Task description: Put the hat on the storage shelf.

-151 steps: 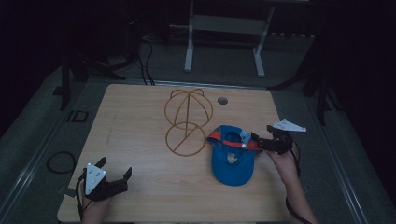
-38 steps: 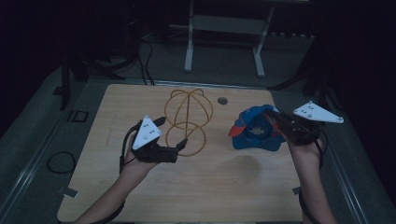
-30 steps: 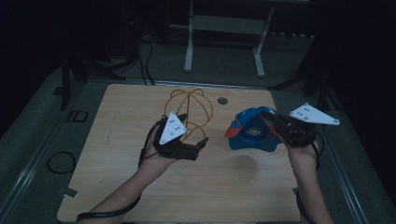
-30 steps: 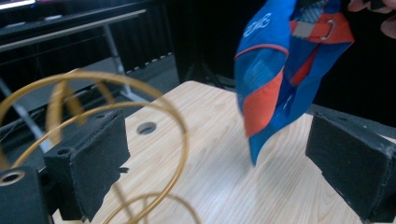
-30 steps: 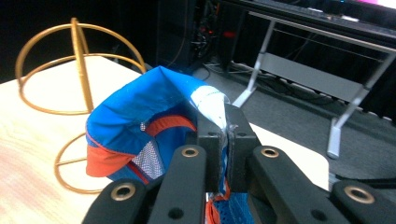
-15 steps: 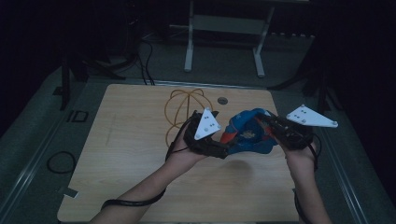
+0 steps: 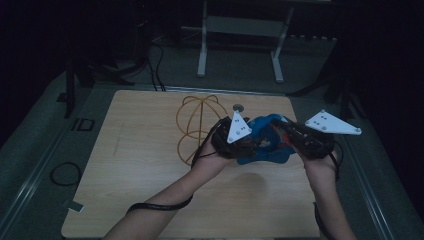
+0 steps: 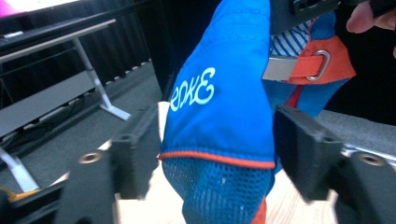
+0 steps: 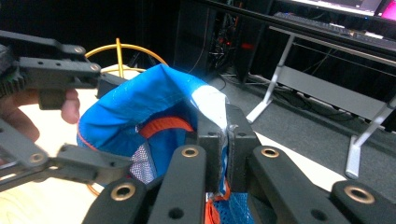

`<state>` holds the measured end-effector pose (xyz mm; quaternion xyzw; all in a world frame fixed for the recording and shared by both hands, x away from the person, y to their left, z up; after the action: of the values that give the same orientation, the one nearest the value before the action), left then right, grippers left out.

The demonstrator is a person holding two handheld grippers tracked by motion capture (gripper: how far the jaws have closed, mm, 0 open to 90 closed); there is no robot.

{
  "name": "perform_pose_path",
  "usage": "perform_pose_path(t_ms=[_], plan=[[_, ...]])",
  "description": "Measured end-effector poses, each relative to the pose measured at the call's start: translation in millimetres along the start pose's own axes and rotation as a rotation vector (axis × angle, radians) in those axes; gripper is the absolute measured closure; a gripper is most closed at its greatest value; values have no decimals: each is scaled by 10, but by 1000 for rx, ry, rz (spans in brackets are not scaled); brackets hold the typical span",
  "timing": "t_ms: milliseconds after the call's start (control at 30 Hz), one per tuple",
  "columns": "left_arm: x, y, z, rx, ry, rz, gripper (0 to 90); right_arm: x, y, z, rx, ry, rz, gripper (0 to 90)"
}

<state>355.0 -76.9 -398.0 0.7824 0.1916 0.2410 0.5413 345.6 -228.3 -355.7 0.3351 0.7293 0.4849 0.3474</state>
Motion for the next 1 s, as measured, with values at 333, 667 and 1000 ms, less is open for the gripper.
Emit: perform_pose_path(t_ms=[333,667,1000], plan=[[102,89,-130,-33,58,-20,844,60,-27,-61,-8,15,-2,869],[177,162,-182,-15,62,8,864,243,-92,-168,-31,65,-5,867],[67,234,-239,-91,-20,22,865,526,-212,-301,-45,165,-6,838]])
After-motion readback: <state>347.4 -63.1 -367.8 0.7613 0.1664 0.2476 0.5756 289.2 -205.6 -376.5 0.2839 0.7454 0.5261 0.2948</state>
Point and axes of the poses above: each handheld gripper's, and its own axes: z roughly forward along the jaws, y roughly out of its top, x roughly to its left, the point moved 6 cm from there along z, roughly forward along the jaws, and after that the axes turned 4 degrees about -y, right-handed, at the moved point
